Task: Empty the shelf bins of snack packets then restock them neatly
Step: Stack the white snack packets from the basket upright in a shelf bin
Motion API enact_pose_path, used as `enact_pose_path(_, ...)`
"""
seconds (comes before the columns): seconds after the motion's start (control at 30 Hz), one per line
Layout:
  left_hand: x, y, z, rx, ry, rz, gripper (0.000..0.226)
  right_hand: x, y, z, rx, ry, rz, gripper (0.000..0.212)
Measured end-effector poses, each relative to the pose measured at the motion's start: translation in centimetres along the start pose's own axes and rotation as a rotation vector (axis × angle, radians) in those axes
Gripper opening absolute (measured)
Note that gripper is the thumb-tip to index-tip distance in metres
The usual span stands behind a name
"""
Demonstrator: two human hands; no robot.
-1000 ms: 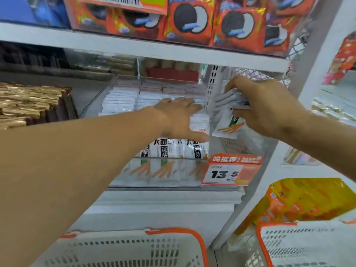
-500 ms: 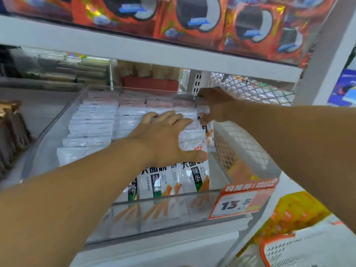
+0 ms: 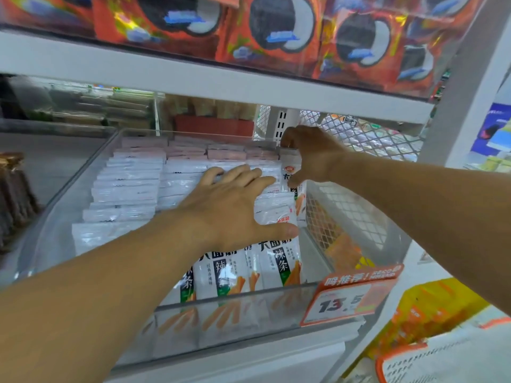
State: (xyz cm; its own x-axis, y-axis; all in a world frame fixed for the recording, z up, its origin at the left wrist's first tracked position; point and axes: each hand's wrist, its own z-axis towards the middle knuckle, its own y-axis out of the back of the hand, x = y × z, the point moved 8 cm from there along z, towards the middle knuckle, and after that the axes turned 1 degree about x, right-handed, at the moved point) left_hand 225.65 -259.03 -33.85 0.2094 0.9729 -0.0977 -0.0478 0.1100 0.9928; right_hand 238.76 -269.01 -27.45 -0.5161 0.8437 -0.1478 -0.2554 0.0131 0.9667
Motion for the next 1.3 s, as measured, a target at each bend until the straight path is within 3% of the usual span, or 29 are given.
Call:
enact_pose_path(0.2, -0.2, -0.2, 0.1, 0.039, 0.018, 0.025, 0.107, -0.3, 0.2, -1.4, -0.024, -0.028, -0.007, 0.094)
enact_pose_path(0.47, -1.5, 1.5, -0.8, 0.074, 0.031, 0.044, 0.106, 2.3, 3.3, -10.9, -0.089, -0.079, 0.269, 0.046)
enact_pose_path(0.57, -3.3, 4.9, -4.2, -0.179, -0.048, -0.012, 0.104, 5.5, 5.6, -17.8, -0.206, 0.036, 0.434, 0.024)
enact_pose_path(0.67, -5.6, 8.7, -10.9, -0.564, -0.219, 0.019, 0.061, 9.2, 7.9, -24.6, -0.258, 0.187, 0.557, 0.017)
enact_pose_path(0.73, -6.6, 9.6, -16.2, -0.725, -0.326, 0.031, 0.038, 10.8, 7.8, -27.5, -0.257, 0.214, 0.637, 0.017)
enact_pose_path(0.8, -6.5, 8.8, -21.3, -0.789, -0.37, 0.01, 0.019, 12.7, 5.6, -28.7, -0.167, 0.235, 0.741, 0.017)
enact_pose_path(0.83, -5.8, 7.5, -23.3, -0.774, -0.346, -0.041, 0.011, 14.4, 3.5, -28.9, -0.015, 0.269, 0.779, 0.016)
enact_pose_path(0.9, -3.5, 2.6, -25.4, -0.53, -0.184, -0.178, 0.002, 18.7, -2.5, -29.5, 0.45, 0.361, 0.711, 0.011)
enact_pose_path(0.97, -0.3, -6.7, -26.9, -0.024, 0.083, -0.25, 0.004, 21.9, -9.6, -30.5, 0.867, 0.383, 0.515, 0.03)
enact_pose_path(1.03, 2.7, -15.9, -30.6, 0.362, 0.278, -0.311, 0.013, 24.7, -16.1, -31.6, 1.097, 0.312, 0.474, 0.049)
enact_pose_path(1.13, 6.1, -25.7, -37.2, 0.646, 0.519, -0.377, 0.042, 28.8, -25.0, -34.1, 1.089, 0.131, 0.555, 0.065)
enact_pose_path(1.23, 7.7, -32.2, -42.2, 0.74, 0.663, -0.425, 0.076, 33.3, -30.9, -38.3, 1.073, -0.007, 0.741, 0.086)
enact_pose_path(1.3, 8.0, -35.3, -44.0, 0.738, 0.719, -0.47, 0.096, 36.1, -33.5, -40.6, 1.048, -0.002, 0.755, 0.091)
